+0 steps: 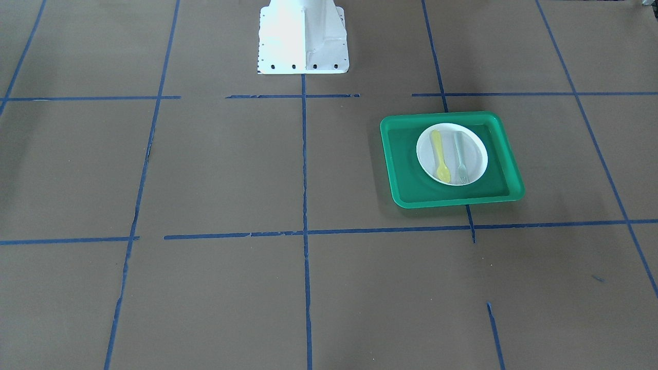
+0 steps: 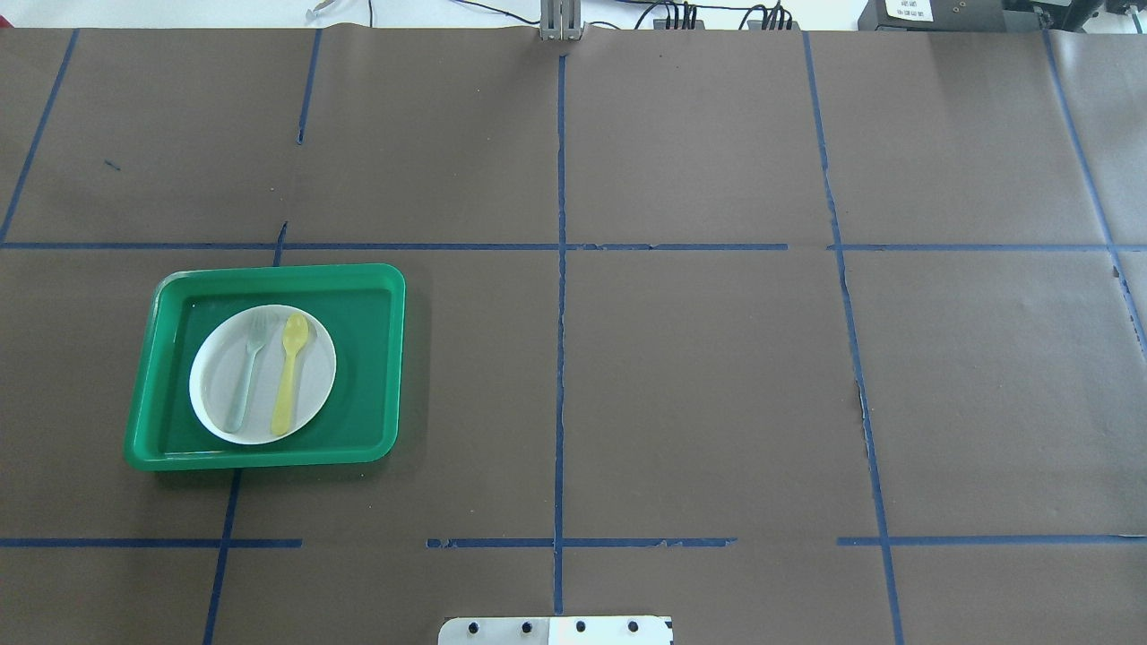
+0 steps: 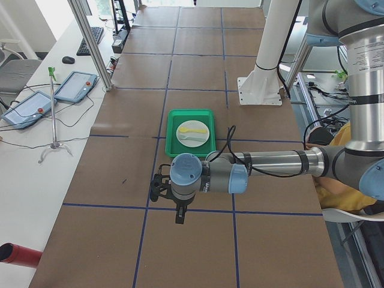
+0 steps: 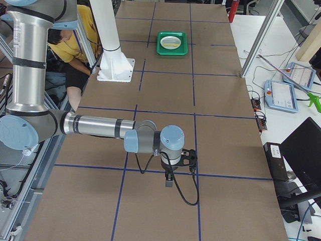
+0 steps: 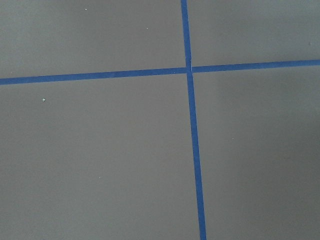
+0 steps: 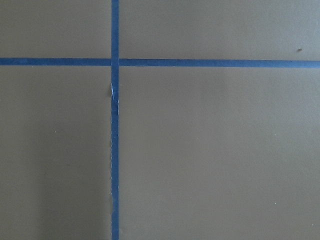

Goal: Place spoon
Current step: 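Move the left gripper over the yellow spoon on the white plate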

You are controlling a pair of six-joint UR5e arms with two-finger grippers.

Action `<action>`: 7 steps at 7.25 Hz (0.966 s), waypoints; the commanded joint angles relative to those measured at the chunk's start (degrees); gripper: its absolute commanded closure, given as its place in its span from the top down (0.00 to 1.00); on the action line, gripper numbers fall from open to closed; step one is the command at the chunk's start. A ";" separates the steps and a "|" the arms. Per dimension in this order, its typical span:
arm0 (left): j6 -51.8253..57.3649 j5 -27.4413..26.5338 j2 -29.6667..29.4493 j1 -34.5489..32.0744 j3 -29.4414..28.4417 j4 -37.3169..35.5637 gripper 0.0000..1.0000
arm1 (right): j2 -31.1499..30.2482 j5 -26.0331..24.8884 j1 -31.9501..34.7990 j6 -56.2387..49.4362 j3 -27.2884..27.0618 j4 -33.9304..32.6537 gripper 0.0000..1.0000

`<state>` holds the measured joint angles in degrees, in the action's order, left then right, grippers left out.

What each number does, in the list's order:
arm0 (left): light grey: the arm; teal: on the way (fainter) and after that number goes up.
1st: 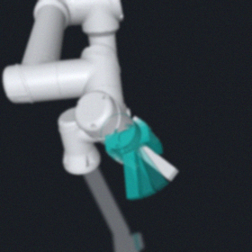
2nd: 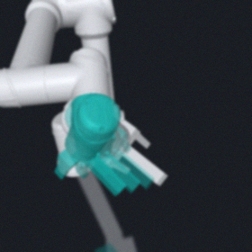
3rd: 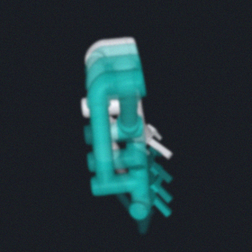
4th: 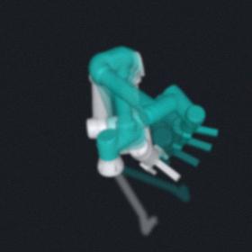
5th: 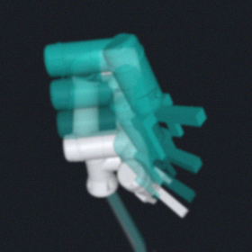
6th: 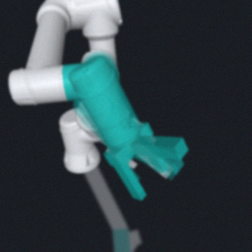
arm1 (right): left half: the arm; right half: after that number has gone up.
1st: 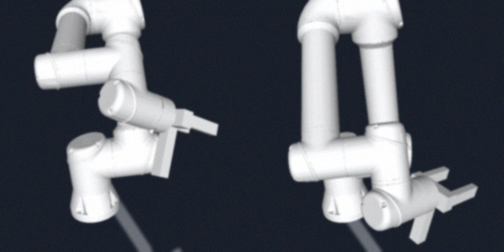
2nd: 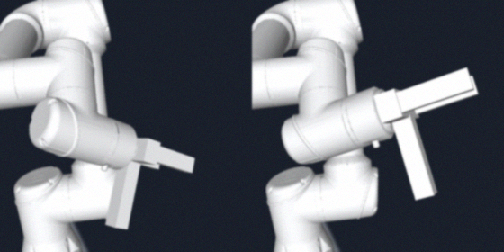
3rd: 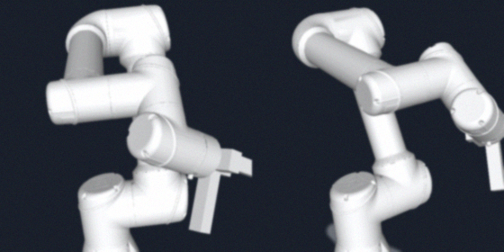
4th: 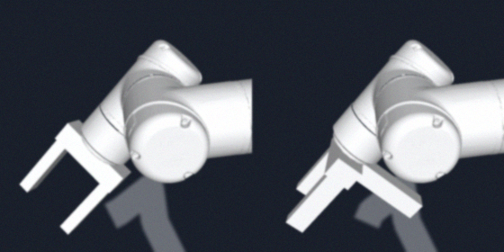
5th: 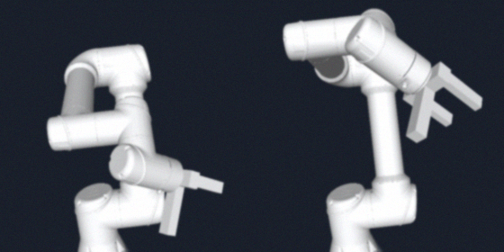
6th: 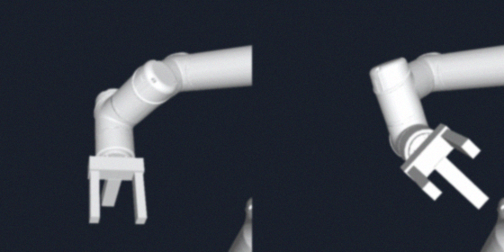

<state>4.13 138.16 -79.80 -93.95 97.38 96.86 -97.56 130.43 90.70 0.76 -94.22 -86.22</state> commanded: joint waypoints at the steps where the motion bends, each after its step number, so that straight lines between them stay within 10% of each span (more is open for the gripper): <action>1: 0.08 -0.08 -0.27 0.26 0.18 0.09 1.00 | 0.00 0.00 0.00 0.03 0.00 0.00 1.00; 7: -0.70 -1.04 -5.37 6.21 6.46 0.09 1.00 | 0.00 0.00 0.00 0.03 0.00 0.00 1.00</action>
<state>3.85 137.46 -84.22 -91.04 99.85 96.92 -97.56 130.43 90.70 0.79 -94.22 -86.22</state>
